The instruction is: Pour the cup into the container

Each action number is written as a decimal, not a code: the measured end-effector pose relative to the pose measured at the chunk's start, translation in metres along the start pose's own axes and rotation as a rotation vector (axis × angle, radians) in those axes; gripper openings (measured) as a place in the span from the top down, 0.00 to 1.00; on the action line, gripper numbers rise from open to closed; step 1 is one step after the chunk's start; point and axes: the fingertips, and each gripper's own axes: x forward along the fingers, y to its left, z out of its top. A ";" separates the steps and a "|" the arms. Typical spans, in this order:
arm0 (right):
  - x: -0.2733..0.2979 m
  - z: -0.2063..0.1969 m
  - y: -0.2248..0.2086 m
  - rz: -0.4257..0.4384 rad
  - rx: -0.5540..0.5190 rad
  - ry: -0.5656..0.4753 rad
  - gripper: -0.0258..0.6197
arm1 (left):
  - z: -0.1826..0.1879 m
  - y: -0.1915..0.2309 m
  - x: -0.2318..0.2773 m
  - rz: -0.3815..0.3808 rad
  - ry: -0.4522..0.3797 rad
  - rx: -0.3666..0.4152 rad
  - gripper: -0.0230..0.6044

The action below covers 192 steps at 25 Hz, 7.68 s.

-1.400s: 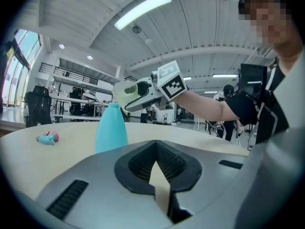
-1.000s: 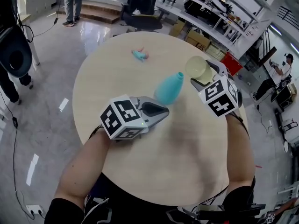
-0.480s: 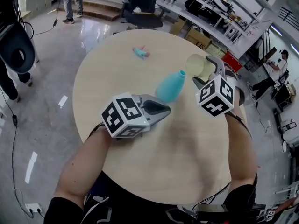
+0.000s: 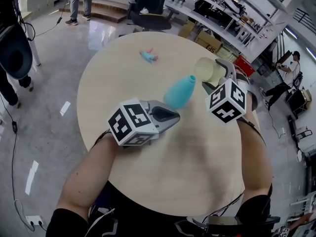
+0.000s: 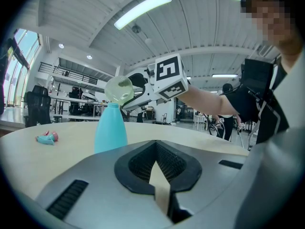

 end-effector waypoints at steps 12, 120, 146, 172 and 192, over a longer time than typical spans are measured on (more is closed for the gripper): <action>-0.002 0.003 -0.001 -0.012 -0.075 0.021 0.41 | 0.002 -0.001 0.000 0.000 0.000 -0.001 0.97; -0.026 -0.140 0.090 0.146 1.406 -0.318 0.41 | -0.011 -0.006 -0.004 0.004 -0.007 -0.002 0.97; -0.036 -0.152 0.107 0.113 1.444 -0.315 0.37 | 0.004 0.041 -0.013 0.170 -0.014 -0.036 0.97; -0.156 -0.101 0.126 0.062 1.401 -0.573 0.95 | 0.041 -0.052 -0.057 0.408 -0.212 -0.023 0.97; -0.399 0.000 0.253 0.005 1.390 -0.580 0.95 | -0.003 -0.278 -0.188 0.435 -0.240 -0.054 0.97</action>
